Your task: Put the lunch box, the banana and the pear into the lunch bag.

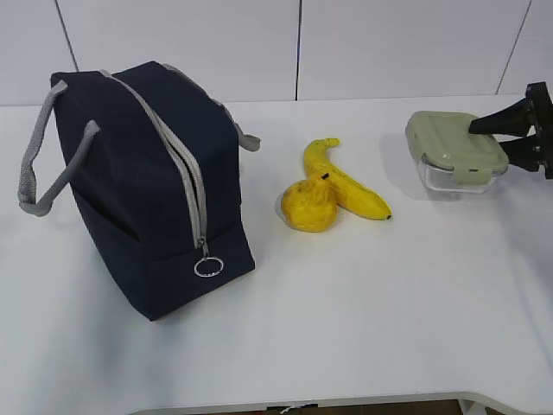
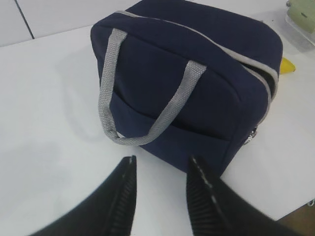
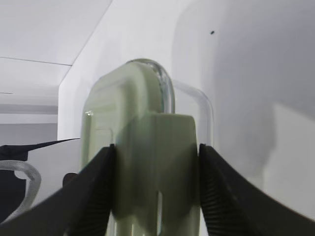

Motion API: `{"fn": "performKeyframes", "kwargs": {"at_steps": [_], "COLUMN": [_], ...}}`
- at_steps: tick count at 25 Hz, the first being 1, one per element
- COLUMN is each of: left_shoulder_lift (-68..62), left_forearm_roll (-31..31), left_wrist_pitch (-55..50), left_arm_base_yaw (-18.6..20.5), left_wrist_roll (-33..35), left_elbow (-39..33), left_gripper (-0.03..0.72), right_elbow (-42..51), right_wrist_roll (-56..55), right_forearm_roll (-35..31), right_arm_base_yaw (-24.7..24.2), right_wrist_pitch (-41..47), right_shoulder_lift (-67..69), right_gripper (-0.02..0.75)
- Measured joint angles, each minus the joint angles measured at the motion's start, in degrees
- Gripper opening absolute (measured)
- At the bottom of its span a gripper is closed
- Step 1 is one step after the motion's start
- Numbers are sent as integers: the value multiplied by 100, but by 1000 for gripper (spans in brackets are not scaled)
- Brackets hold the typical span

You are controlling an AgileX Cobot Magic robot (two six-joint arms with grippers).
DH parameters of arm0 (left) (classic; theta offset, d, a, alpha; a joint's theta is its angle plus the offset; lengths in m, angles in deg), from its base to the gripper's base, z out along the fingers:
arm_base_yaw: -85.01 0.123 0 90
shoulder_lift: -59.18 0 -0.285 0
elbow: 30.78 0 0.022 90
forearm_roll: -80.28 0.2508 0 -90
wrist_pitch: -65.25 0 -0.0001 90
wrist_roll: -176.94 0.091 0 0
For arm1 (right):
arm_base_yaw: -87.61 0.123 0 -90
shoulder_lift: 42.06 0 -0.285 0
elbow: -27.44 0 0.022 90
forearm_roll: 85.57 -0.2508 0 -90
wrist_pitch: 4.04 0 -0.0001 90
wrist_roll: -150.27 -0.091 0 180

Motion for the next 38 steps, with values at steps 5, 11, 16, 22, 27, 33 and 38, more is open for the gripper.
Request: {"fn": "performKeyframes", "kwargs": {"at_steps": [5, 11, 16, 22, 27, 33, 38], "left_shoulder_lift": [-100, -638, -1127, -1592, -1800, -2224, -2614], "left_forearm_roll": [-333, -997, -2196, -2819, -3023, -3263, -3276], "left_wrist_pitch": [24, 51, 47, -159, -255, -255, -255], "left_arm_base_yaw": [0, 0, 0, 0, 0, 0, 0], "left_wrist_roll": [-379, -1432, -1556, -1577, -1587, -1587, -1587], "left_elbow": [24, 280, 321, 321, 321, 321, 321], "left_gripper": [244, 246, 247, 265, 430, 501, 503], "right_elbow": [0, -51, -381, -912, -1298, -1654, -1868], "right_wrist_roll": [-263, -435, -701, -1060, -1278, -1430, -1517], "right_forearm_roll": [33, 80, 171, 198, 234, 248, 307], "right_arm_base_yaw": [13, 179, 379, 673, 986, 1309, 1510], "right_wrist_pitch": [0, 86, 134, 168, 231, 288, 323], "right_shoulder_lift": [-317, -639, -790, -875, -875, -875, -875], "right_gripper": [409, 409, 409, 409, 408, 408, 408]}}
